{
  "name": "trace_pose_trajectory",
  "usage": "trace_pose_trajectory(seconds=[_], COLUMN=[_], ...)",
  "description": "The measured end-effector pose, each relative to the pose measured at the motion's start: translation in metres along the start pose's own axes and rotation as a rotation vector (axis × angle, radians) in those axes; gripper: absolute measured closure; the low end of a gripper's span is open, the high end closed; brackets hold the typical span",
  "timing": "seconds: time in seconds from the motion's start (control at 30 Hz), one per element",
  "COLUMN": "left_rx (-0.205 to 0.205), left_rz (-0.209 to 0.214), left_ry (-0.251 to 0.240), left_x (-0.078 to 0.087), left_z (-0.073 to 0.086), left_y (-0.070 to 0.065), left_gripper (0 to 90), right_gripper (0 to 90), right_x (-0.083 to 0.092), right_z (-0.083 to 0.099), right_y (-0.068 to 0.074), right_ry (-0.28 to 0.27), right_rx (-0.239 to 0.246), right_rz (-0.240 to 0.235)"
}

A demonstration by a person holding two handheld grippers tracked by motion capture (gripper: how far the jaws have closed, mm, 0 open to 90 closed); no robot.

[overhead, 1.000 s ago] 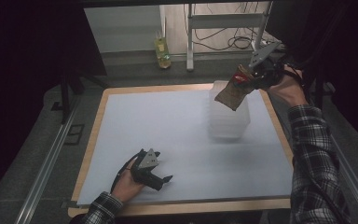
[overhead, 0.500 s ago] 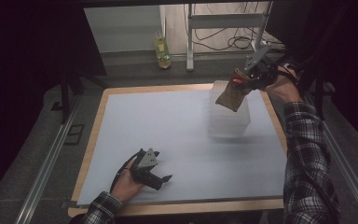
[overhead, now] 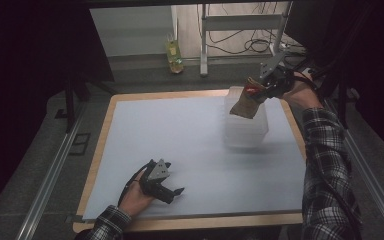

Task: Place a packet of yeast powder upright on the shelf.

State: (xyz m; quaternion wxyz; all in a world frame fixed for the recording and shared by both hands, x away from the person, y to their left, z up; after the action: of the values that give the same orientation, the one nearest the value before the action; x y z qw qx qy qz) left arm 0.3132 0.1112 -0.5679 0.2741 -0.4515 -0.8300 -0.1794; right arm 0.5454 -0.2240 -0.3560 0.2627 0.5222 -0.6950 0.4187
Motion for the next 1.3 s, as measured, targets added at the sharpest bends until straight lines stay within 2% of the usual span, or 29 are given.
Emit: trace_pose_trajectory(seconds=[0.17,0.7,0.8,0.97,1.13,1.2,1.3], left_rx=[0.003,0.003,-0.001,-0.001,0.007,0.007,0.006], left_rz=[-0.001,0.004,0.002,-0.001,0.003,0.003,0.003], left_ry=[-0.002,0.002,0.005,0.003,-0.004,-0.002,0.000], left_x=[0.001,0.000,0.000,0.001,0.001,0.001,0.001], left_z=[0.000,0.001,0.001,0.001,0.000,0.000,0.000], left_y=[0.000,0.001,0.000,0.001,0.001,0.001,0.001], left_gripper=[2.0,2.0,2.0,2.0,2.0,2.0,2.0], right_gripper=[76.0,74.5,74.2,72.3,62.1,56.5,52.2], right_x=[-0.017,-0.050,-0.058,-0.062,-0.059,-0.058,-0.056], right_z=[0.005,0.016,0.018,0.021,0.021,0.019,0.016], right_y=[-0.001,-0.004,-0.004,-0.003,-0.001,0.000,0.002], right_ry=[0.067,0.060,0.035,0.006,0.003,-0.018,-0.029], right_rx=[0.010,-0.092,-0.116,-0.151,-0.184,-0.199,-0.215], right_rz=[-0.019,-0.029,-0.035,-0.039,-0.029,-0.025,0.003])
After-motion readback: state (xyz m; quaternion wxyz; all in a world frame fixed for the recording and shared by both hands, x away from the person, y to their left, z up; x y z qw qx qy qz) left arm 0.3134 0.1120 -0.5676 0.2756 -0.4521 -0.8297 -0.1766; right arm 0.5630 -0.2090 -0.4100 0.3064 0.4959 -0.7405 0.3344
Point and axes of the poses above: each handheld gripper's, and its own axes: x roughly backward along the jaws, z roughly out of its underside, y roughly to its left, the point moved 4 cm from there along -x, roughly forward along the jaws, and after that the axes turned 1 degree about z, right-handed, at the moved point
